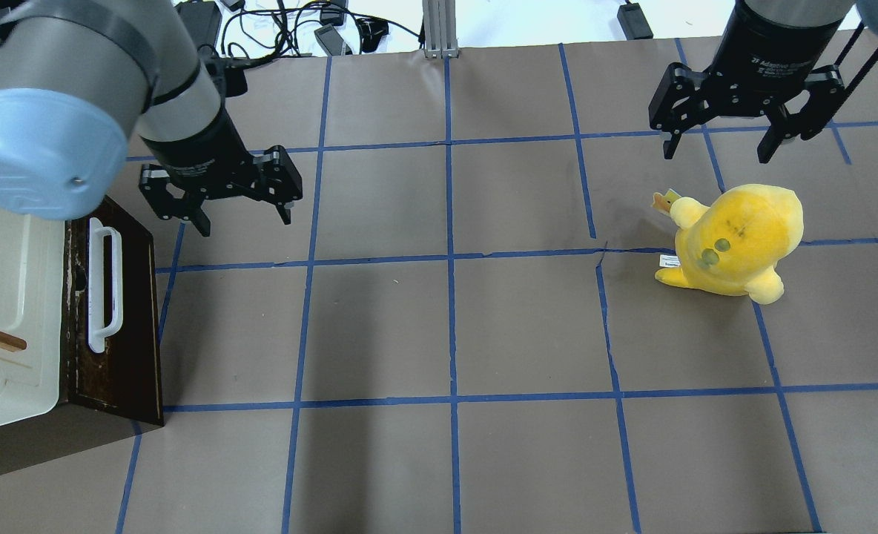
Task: Pull drawer sideways
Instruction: 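Reach the left gripper down to the white drawer handle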
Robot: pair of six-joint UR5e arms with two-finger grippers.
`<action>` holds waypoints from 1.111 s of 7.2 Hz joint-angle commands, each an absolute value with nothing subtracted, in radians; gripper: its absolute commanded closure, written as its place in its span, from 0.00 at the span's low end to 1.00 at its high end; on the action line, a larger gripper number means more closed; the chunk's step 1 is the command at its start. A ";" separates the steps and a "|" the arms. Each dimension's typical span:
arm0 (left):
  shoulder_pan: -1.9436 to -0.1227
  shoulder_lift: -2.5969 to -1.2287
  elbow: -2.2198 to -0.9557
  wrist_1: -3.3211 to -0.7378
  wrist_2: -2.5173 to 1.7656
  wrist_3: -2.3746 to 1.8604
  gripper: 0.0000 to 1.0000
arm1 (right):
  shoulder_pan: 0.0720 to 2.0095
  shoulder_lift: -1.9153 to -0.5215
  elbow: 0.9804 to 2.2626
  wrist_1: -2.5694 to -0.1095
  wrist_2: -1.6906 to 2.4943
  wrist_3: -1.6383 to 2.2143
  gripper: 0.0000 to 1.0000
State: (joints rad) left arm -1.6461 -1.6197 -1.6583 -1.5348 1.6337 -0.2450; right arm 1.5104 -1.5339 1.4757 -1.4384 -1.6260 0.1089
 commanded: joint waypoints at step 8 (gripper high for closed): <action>-1.776 -1.891 -1.828 -1.528 2.556 -0.380 0.00 | 1.511 -1.534 1.476 -1.439 -1.626 0.109 0.00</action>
State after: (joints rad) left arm -1.7792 -1.8785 -1.7831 -1.5272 2.4140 -0.3843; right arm 1.5110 -1.5339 1.4757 -1.4389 -1.6260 0.1089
